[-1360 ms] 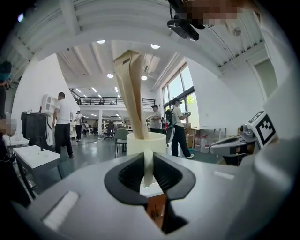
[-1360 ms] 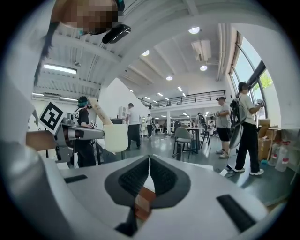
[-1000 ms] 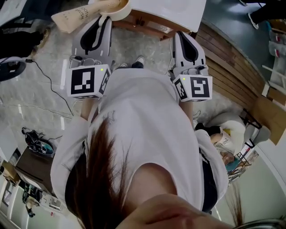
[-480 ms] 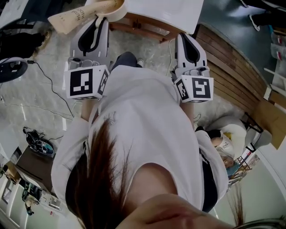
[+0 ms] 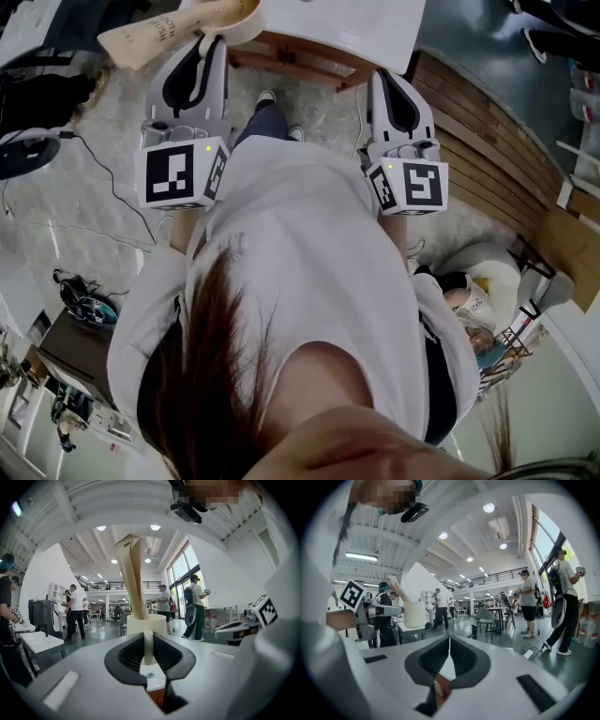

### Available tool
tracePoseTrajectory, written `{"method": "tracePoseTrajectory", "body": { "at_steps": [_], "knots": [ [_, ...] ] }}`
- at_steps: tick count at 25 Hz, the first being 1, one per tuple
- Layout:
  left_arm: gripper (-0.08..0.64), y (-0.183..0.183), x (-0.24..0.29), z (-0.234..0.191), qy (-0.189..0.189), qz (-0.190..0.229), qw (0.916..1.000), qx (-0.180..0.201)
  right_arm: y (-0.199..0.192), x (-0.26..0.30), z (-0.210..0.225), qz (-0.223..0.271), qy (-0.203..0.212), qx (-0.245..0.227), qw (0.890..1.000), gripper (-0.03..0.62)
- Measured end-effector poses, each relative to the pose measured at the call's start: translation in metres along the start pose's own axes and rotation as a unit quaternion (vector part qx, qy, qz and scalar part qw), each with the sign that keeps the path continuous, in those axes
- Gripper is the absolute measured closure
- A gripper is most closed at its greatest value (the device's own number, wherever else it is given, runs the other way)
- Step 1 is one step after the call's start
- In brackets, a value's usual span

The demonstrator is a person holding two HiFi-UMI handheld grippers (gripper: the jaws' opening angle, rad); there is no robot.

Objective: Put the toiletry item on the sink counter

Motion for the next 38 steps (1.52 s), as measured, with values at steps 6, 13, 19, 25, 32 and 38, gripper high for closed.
{"method": "tracePoseTrajectory", "body": {
  "at_steps": [6, 13, 19, 25, 32, 38],
  "knots": [
    [0.510, 0.001, 0.017, -0.013, -0.006, -0.001, 1.0000, -0.002, 0.002, 0.020, 0.002, -0.004, -0.002, 0.002, 1.000, 0.581],
    [0.510, -0.001, 0.055, -0.055, -0.019, 0.002, 0.9998, -0.004, 0.007, 0.074, 0.003, -0.006, -0.013, -0.001, 1.000, 0.581],
    [0.511, 0.012, 0.099, -0.096, -0.033, 0.005, 0.9995, -0.001, 0.028, 0.128, 0.009, -0.005, -0.025, -0.007, 1.000, 0.581],
    [0.511, 0.019, 0.119, -0.128, -0.048, 0.007, 0.9988, 0.000, 0.034, 0.161, 0.001, -0.013, -0.042, -0.002, 0.999, 0.581],
    [0.511, 0.016, 0.131, -0.138, -0.062, 0.004, 0.9981, -0.001, 0.026, 0.171, 0.007, -0.023, -0.063, 0.008, 0.998, 0.581],
    [0.511, 0.008, 0.137, -0.148, -0.060, -0.004, 0.9982, -0.007, 0.021, 0.183, 0.011, -0.030, -0.065, 0.008, 0.997, 0.581]
  ]
}}
Point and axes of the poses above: the fingertips, and each gripper's own axes: x forward along the fingers, z to its right, y out of its top, the point moved 2 cm from there along -x, backward along the fingers, and after that the axes turned 5 degrees about -x, right-handed, at the moved point
